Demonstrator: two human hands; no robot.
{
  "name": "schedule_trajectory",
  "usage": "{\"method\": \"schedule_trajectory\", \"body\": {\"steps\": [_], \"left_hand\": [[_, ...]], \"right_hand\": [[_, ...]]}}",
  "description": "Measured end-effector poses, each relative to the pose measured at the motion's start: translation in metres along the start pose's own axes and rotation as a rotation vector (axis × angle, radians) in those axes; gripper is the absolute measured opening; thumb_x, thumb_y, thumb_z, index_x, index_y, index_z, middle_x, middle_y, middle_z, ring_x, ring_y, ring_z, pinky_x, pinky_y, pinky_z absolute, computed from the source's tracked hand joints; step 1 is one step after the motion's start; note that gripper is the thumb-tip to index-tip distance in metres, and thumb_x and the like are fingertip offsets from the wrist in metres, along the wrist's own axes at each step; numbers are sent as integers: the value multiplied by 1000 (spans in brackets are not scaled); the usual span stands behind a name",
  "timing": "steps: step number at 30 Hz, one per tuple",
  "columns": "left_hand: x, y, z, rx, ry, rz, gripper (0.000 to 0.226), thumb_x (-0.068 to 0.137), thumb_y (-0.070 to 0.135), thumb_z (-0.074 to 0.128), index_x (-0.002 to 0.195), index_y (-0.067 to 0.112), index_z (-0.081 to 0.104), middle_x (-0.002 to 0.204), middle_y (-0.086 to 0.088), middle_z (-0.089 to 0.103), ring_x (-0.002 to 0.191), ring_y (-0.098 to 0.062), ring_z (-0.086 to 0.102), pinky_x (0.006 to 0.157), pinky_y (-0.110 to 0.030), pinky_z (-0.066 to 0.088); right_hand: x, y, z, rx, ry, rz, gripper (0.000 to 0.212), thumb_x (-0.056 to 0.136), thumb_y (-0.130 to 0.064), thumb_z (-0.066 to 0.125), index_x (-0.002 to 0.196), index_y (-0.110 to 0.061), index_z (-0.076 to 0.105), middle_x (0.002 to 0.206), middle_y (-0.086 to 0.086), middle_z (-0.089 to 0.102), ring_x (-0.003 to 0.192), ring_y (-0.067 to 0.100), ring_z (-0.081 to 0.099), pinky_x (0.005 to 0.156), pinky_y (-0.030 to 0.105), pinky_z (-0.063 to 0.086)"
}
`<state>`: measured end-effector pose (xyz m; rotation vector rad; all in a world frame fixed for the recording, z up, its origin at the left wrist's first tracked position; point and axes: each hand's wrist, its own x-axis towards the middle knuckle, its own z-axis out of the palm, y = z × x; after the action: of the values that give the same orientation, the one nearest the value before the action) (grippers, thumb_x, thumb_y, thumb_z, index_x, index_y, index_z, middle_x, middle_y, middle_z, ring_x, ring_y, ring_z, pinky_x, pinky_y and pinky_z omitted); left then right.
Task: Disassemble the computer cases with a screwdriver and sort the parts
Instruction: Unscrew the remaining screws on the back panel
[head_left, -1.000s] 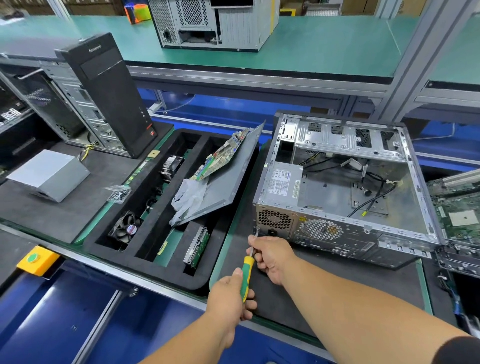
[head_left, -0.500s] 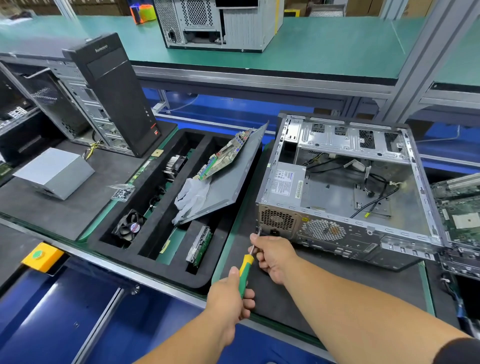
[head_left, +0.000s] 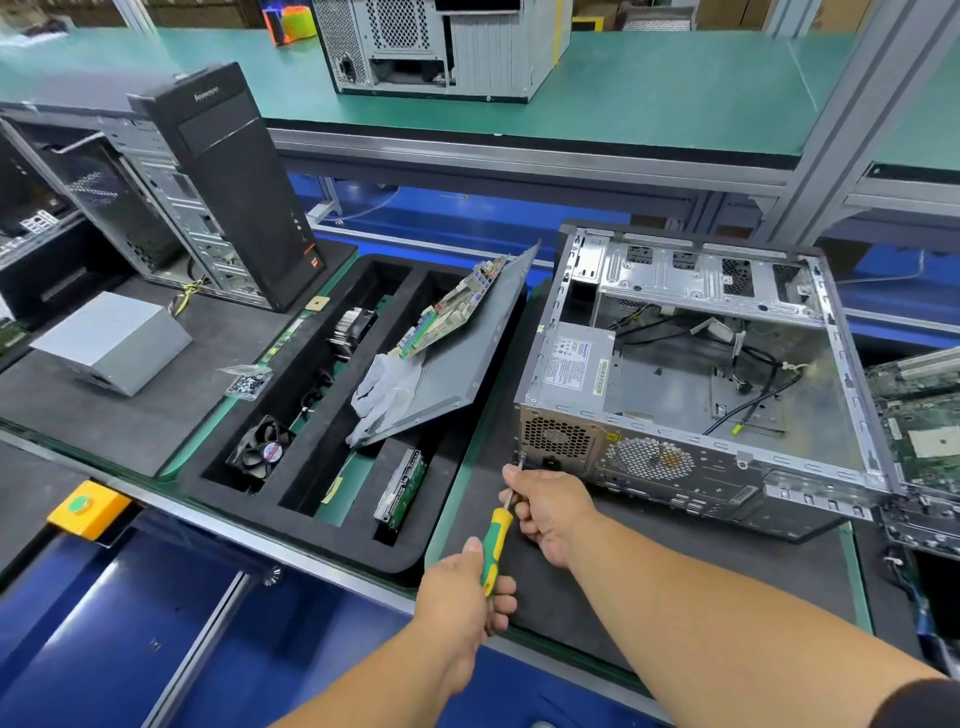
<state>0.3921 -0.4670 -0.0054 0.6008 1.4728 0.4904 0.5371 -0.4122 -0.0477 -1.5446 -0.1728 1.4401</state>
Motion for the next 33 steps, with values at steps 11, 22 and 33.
{"method": "schedule_trajectory", "body": {"steps": [11,22,33], "left_hand": [[7,-11,-5,336,148,314,30,90,24,79,100,16,51,79,-8,68,48,-10,56,50,-30,51],[7,-9,-3,127,-16,149,35,109,44,43,110,13,60,79,-12,71,55,-19,56,48,-28,46],[10,-15,-9,361,143,293,25,99,35,66,95,12,58,77,-8,68,50,-16,64,42,-25,42]], "right_hand": [[-2,-1,1,13,25,0,24,93,-21,76,103,-1,69,74,13,73,42,7,40,39,19,26],[0,0,-1,42,4,-3,22,92,-22,78,98,-2,69,71,12,72,42,8,41,38,19,27],[-1,-1,1,49,16,3,22,92,-21,78,98,-2,68,69,11,71,41,7,41,38,18,26]]}}
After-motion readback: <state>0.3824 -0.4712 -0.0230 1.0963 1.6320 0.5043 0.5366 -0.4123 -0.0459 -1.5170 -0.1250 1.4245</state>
